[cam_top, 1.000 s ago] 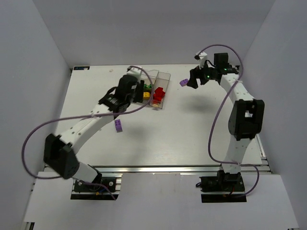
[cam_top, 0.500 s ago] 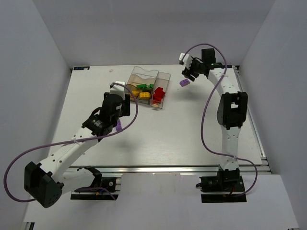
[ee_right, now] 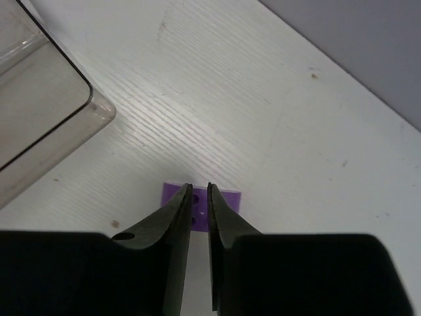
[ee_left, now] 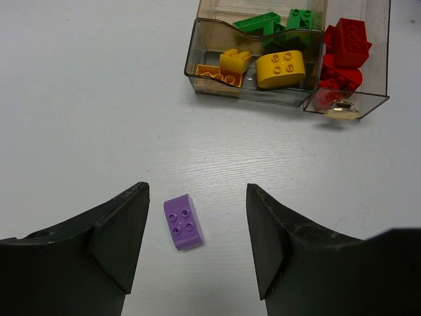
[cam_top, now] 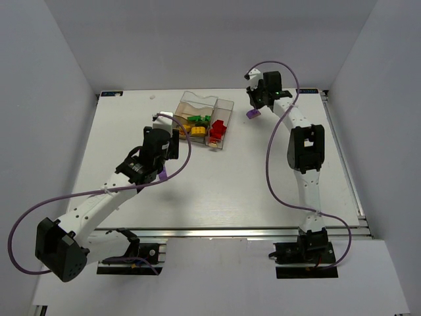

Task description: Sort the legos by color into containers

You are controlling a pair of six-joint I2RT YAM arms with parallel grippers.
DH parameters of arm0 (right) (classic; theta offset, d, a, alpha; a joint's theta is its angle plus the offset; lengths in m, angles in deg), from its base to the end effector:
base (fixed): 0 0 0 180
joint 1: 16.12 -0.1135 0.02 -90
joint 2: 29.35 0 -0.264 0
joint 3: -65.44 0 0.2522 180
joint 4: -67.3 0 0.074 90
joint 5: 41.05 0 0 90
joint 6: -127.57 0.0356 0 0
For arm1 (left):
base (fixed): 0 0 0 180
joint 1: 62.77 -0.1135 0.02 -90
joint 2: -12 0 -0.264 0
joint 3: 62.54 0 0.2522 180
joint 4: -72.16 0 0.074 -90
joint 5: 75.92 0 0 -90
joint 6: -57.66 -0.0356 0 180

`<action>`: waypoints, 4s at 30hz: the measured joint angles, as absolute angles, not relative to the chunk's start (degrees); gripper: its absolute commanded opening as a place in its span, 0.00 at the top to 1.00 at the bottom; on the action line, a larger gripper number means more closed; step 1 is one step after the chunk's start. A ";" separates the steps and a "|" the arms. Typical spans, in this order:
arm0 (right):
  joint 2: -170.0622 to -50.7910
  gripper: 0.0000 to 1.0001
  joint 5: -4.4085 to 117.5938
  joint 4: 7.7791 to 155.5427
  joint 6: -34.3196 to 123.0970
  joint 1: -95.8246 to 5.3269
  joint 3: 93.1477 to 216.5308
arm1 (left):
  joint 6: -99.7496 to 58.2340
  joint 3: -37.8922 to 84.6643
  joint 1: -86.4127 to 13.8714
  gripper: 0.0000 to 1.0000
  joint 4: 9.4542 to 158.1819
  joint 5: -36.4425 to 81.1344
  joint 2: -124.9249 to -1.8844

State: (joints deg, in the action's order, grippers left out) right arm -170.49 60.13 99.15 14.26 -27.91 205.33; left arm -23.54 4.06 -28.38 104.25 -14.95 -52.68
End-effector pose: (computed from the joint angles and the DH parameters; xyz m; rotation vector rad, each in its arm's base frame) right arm 0.5555 0.1230 0.2142 -0.7516 2.0011 0.0918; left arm 0.2161 -0.1270 0.3078 0.1527 2.0205 0.0580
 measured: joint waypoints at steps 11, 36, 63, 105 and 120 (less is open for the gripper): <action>-172.48 0.88 54.65 97.73 20.10 -29.36 205.33 | -23.80 4.06 -28.38 0.29 104.23 -15.13 -52.68; -168.17 0.93 52.66 97.71 18.02 -29.36 193.24 | -23.96 4.06 -28.38 0.29 103.88 -15.32 -52.66; -156.35 0.14 64.15 111.48 -18.41 -27.37 187.95 | -24.20 4.06 -28.38 0.29 103.90 -15.28 -52.64; -170.09 0.24 71.45 134.95 -75.20 -26.69 204.48 | -24.83 4.06 -28.38 0.29 103.90 -15.70 -53.38; -171.56 0.39 68.57 134.89 -75.28 -26.80 206.62 | -24.83 4.06 -28.38 0.28 103.90 -16.77 -53.38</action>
State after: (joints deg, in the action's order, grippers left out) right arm -171.56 68.57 134.89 -75.28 -26.80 206.62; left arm -24.83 4.06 -28.38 103.90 -16.77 -53.38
